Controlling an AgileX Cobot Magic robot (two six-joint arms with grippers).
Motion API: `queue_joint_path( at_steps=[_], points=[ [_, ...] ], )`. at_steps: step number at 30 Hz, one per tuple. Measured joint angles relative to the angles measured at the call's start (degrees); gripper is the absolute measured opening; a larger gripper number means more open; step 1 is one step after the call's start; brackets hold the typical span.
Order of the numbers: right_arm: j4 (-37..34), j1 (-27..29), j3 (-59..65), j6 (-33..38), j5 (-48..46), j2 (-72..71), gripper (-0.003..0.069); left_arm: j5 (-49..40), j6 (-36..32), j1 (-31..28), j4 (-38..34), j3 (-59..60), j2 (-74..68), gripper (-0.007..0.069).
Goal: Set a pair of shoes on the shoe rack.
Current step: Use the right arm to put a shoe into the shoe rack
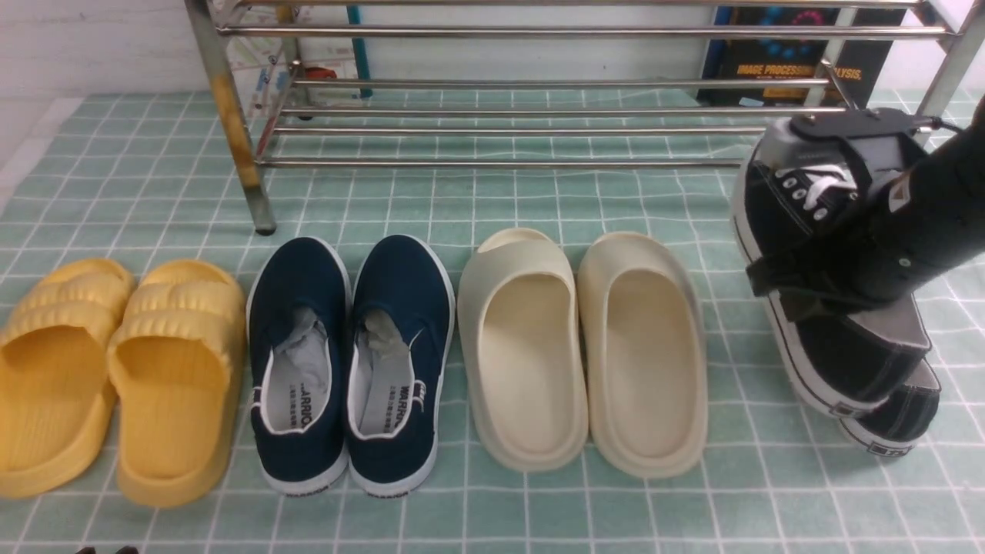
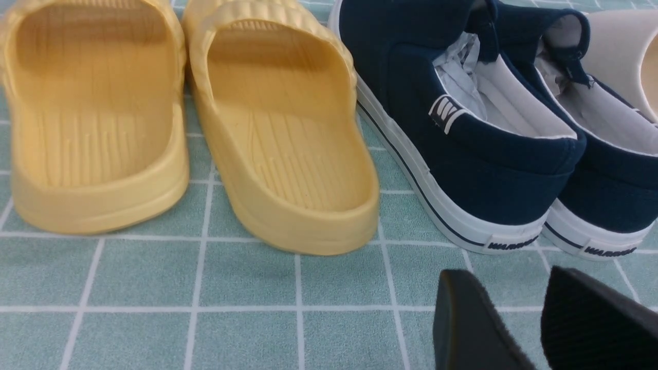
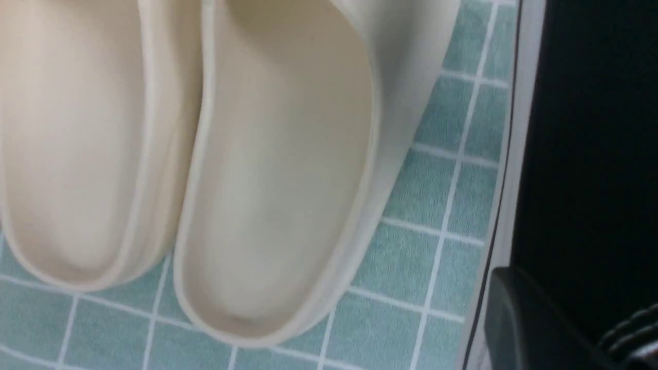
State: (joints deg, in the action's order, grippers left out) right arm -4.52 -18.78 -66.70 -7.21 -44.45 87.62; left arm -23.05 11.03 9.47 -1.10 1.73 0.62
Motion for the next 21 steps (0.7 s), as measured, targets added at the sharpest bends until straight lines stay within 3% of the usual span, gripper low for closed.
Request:
queue_joint_path(
  at_steps=[14, 21],
  points=[
    [7.58, 0.0, -29.18, -0.39, -1.5, 23.96, 0.0018, 0.0, 0.0, 0.0, 0.0, 0.0, 0.0, 0.0239],
    [7.8, 2.25, -42.89, -1.29, -4.74, 33.17, 0.0018, 0.0, 0.0, 0.0, 0.0, 0.0, 0.0, 0.0239]
  ],
)
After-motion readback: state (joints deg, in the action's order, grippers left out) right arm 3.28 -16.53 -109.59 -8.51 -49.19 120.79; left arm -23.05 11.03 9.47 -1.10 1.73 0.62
